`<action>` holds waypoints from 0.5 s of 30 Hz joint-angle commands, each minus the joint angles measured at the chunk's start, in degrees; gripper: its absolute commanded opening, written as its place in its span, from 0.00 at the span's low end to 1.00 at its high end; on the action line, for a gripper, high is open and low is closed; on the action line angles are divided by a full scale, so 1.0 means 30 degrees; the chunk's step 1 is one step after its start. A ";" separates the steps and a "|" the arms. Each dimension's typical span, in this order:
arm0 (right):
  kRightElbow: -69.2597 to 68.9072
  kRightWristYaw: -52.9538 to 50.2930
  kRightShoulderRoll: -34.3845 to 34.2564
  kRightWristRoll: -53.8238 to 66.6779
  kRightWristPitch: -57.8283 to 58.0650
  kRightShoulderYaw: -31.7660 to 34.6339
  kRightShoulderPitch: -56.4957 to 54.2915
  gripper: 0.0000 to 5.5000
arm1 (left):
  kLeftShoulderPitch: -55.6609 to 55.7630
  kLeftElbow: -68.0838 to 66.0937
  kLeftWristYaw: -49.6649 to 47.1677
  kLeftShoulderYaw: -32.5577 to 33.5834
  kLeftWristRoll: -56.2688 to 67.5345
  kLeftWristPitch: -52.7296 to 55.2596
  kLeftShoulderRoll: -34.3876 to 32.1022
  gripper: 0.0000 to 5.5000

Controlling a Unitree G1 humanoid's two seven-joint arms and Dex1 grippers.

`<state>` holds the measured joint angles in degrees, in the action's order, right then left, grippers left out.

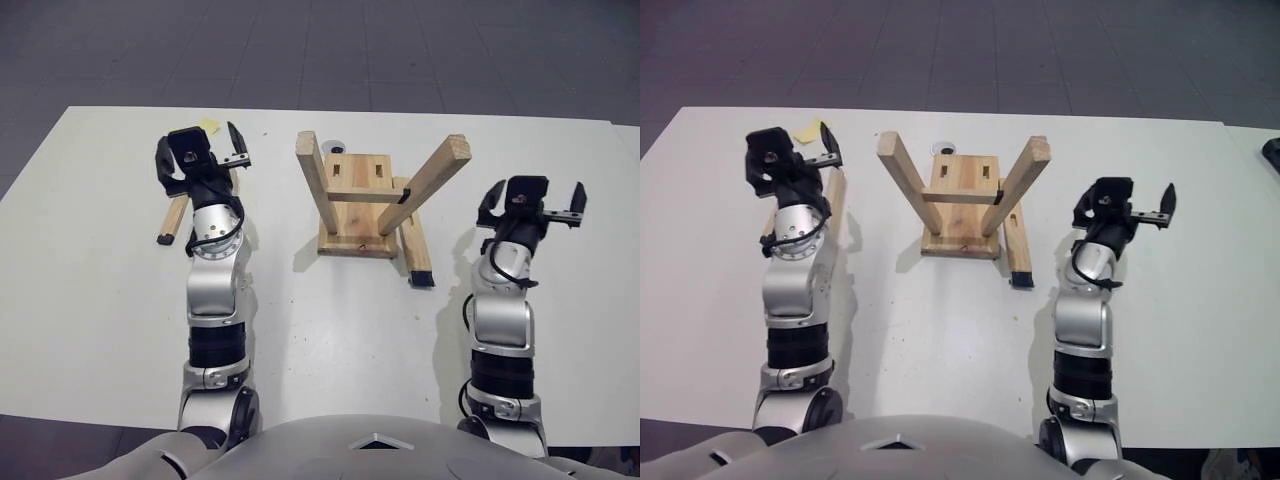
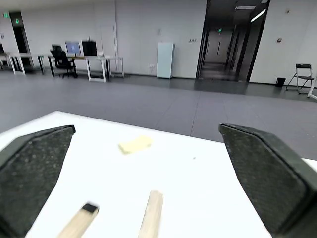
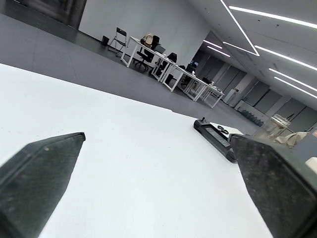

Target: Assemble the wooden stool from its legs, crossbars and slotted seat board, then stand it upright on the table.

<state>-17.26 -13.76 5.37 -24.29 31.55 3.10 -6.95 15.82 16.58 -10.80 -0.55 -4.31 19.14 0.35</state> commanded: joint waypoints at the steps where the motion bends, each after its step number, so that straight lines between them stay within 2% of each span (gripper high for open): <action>1: -0.2132 0.3192 -0.0688 0.0889 -0.1869 -0.5163 0.0114 0.98 | -0.0503 0.1167 0.4033 -0.5817 -0.0756 -0.1560 -0.0814 0.98; 3: -0.2252 0.3261 -0.1139 0.0783 -0.1816 -0.5948 0.0291 0.98 | -0.0281 0.0398 0.4108 -0.6253 -0.1479 -0.1370 -0.1014 0.98; 10: -0.1076 0.2486 -0.0903 -0.0111 -0.1574 -0.5504 0.0229 0.98 | -0.0231 -0.1300 0.2910 -0.5072 -0.2173 -0.0408 -0.0589 0.98; 15: -0.0826 0.2259 -0.0110 -0.1167 -0.1816 -0.5085 -0.0185 0.98 | -0.0576 -0.1791 0.1643 -0.2049 -0.0902 0.1854 0.0456 0.98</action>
<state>-19.08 -7.48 4.49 -27.31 28.21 -11.36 -4.88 15.76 13.53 -5.76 -10.06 -10.70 19.38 -1.01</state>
